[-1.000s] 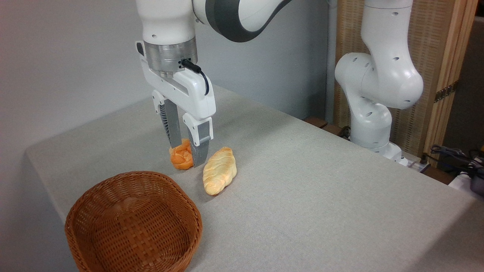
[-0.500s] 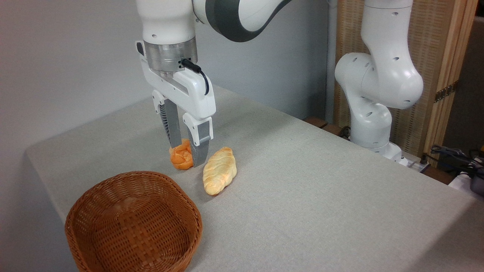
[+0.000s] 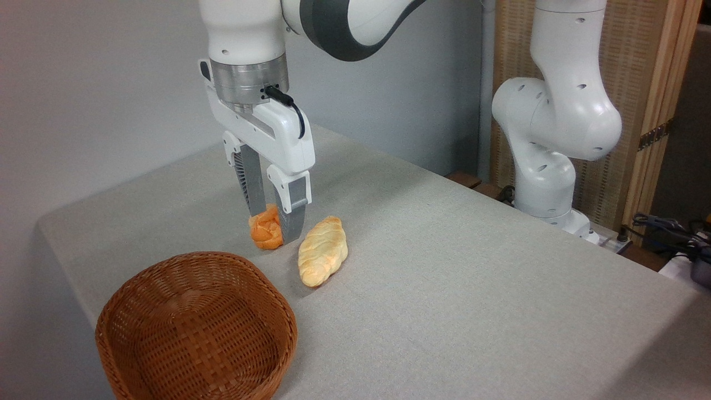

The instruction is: Put bread into the basket

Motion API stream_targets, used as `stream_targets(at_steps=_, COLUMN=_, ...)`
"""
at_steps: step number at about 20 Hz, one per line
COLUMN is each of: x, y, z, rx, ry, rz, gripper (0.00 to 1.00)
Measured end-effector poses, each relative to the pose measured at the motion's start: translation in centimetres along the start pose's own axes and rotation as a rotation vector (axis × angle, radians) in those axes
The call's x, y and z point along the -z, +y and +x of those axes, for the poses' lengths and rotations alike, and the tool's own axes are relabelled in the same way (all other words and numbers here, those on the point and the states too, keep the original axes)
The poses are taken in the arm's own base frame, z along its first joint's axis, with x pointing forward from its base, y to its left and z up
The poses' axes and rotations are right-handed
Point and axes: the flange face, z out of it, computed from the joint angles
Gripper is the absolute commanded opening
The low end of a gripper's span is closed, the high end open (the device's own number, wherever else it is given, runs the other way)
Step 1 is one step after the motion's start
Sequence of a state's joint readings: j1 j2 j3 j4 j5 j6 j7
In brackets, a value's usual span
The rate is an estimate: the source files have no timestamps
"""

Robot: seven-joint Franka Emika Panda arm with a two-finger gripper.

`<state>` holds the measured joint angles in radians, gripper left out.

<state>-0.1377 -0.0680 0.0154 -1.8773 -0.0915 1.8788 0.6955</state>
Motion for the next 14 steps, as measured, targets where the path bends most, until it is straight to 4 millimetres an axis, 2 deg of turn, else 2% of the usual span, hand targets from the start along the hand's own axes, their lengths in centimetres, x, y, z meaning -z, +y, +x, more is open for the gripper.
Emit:
stream_targets(at_steps=8, x=-0.8, y=1.6, z=0.4, rx=-0.028, ry=-0.053, rz=-0.043, gripper=1.0)
stream_targets(at_steps=14, x=-4.1, y=4.8, z=3.2, rx=-0.069, ry=-0.072, rz=-0.128, gripper=1.0)
